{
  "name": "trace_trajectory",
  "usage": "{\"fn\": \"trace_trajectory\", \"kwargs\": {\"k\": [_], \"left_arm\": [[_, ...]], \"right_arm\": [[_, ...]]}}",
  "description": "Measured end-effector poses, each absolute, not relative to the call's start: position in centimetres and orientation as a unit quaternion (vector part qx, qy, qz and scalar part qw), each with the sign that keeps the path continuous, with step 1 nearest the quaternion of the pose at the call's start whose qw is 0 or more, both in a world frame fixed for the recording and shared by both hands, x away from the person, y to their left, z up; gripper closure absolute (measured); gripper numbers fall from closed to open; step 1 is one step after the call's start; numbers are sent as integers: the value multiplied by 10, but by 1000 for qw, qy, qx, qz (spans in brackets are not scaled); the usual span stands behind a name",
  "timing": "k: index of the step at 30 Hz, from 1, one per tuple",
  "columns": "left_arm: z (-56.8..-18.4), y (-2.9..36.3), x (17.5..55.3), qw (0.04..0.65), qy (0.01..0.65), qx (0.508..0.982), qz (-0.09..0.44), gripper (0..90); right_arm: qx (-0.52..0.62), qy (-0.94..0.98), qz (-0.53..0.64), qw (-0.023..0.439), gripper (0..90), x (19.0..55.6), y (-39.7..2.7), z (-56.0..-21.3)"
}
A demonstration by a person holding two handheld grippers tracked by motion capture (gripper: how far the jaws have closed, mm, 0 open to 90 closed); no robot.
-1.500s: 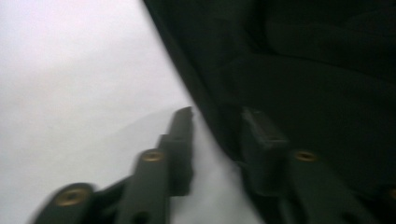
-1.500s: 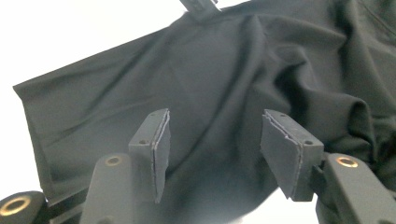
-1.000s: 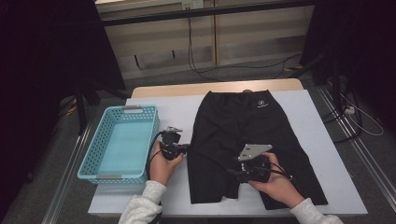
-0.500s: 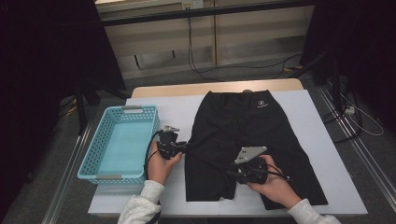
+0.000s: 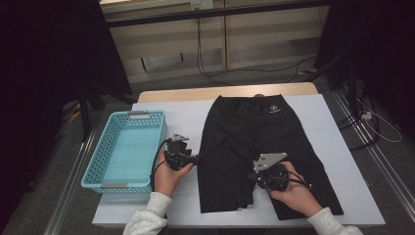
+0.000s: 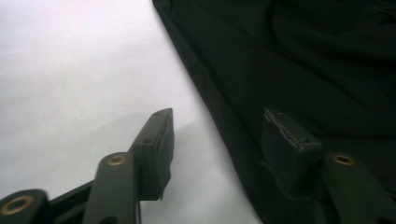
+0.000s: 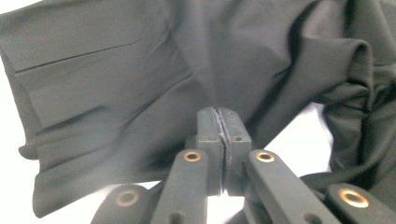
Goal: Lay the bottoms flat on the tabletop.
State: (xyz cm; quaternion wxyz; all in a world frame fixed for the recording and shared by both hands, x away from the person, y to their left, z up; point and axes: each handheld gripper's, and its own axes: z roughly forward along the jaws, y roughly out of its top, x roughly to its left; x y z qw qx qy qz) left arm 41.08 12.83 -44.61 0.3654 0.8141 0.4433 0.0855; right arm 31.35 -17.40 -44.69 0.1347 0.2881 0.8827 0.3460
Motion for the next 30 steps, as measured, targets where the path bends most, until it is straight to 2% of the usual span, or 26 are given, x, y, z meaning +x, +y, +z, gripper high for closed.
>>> {"fn": "trace_trajectory", "kwargs": {"k": [6, 11, 18, 24, 30], "left_arm": [[-447, 128, 405, 359, 441, 818, 85, 433], [-449, 129, 399, 354, 441, 820, 87, 434], [-451, 126, 388, 351, 425, 829, 91, 450], [-450, 123, 380, 338, 412, 839, 107, 504], [-449, 118, 375, 329, 408, 845, 107, 628]], "right_arm": [[292, 874, 359, 146, 750, 311, -176, -442], [289, 874, 361, 146, 602, 310, -172, -443], [290, 870, 369, 148, 516, 308, -168, -443], [302, 863, 372, 161, 446, 304, -174, -441], [316, 855, 374, 170, 400, 304, -177, -441]]}}
